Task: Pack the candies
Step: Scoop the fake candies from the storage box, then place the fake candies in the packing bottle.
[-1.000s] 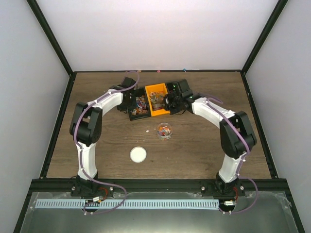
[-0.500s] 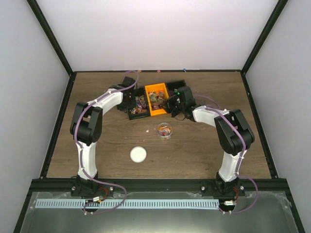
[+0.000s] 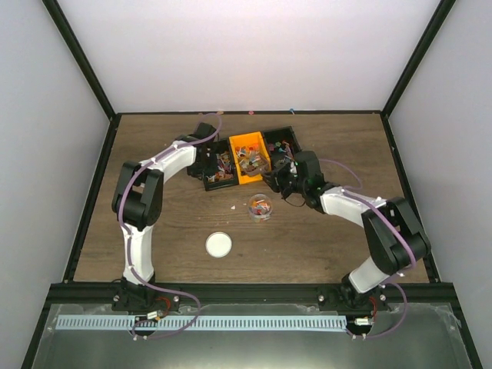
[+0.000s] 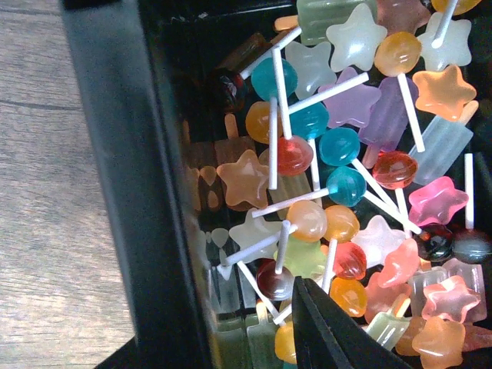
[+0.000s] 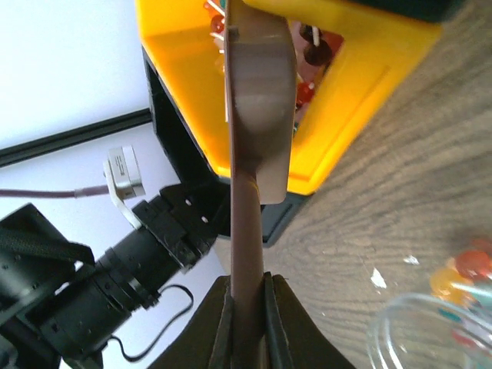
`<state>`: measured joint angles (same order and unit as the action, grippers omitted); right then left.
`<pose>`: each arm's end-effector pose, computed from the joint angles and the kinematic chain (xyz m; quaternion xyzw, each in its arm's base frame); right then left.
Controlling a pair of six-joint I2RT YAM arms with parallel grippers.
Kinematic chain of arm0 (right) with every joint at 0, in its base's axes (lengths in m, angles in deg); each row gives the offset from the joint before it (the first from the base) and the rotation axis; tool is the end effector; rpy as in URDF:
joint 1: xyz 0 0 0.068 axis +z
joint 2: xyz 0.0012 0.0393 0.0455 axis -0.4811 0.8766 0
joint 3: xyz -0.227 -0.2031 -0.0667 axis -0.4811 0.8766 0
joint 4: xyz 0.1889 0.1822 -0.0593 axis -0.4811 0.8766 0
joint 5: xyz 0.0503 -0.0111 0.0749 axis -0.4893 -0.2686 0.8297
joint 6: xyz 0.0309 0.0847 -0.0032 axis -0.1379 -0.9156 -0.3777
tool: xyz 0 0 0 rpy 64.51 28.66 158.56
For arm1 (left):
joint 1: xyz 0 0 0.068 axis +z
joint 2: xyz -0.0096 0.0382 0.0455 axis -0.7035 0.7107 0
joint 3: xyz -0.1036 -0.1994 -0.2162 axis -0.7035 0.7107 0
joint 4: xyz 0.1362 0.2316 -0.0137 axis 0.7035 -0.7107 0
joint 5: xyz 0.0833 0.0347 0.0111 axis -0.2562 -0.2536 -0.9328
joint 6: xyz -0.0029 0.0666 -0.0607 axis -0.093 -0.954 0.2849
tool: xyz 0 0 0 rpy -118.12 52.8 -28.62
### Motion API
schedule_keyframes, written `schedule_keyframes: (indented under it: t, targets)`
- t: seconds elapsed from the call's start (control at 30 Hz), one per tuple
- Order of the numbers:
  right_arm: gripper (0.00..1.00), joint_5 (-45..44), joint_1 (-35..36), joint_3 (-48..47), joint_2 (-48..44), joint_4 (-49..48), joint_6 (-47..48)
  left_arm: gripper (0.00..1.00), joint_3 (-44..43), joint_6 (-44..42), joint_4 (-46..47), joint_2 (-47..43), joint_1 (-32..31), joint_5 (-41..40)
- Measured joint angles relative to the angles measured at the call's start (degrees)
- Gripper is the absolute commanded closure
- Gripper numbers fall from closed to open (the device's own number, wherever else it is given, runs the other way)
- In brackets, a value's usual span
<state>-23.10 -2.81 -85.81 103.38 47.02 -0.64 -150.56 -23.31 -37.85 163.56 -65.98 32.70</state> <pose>0.3218 0.1935 0.2094 0.3333 0.7882 0.5033 0.1199 0.4329 -0.1609 0.1630 -0.0288 0.9863 -0.0195 0.1613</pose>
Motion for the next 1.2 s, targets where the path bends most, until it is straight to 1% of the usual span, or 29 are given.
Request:
schedule_keyframes:
  t: [0.17,0.4,0.63,0.8,0.93,1.0,1.13,1.2]
  targets:
    - [0.99,0.0,0.0,5.2,-4.2,-1.8,0.7,0.64,0.0,0.0,-0.1,0.0,0.0,0.3]
    - [0.99,0.8,-0.8,12.8,-8.3,-9.3,1.4,0.64,0.0,0.0,-0.2,-1.4,0.0,0.7]
    - [0.99,1.8,-1.7,15.8,-11.0,-14.0,3.1,0.63,0.0,0.0,-0.3,-2.4,0.1,0.9]
    - [0.99,2.8,-2.1,18.7,-15.3,-16.7,4.1,0.61,0.0,0.0,-0.3,-3.0,0.1,1.2]
    - [0.99,3.8,-2.3,21.0,-19.5,-15.5,5.7,0.6,0.0,0.0,-0.3,-3.5,0.2,1.2]
    - [0.99,4.3,-2.4,22.3,-23.1,-14.0,7.1,0.6,0.0,0.0,-0.3,-3.8,0.2,1.2]
    - [0.99,5.3,-2.6,26.2,-32.5,-11.1,9.0,0.6,0.2,0.0,0.0,-4.9,0.5,1.3]
    - [0.99,5.7,-2.6,28.1,-38.2,-7.9,10.0,0.6,0.5,0.0,0.3,-5.5,0.6,1.4]
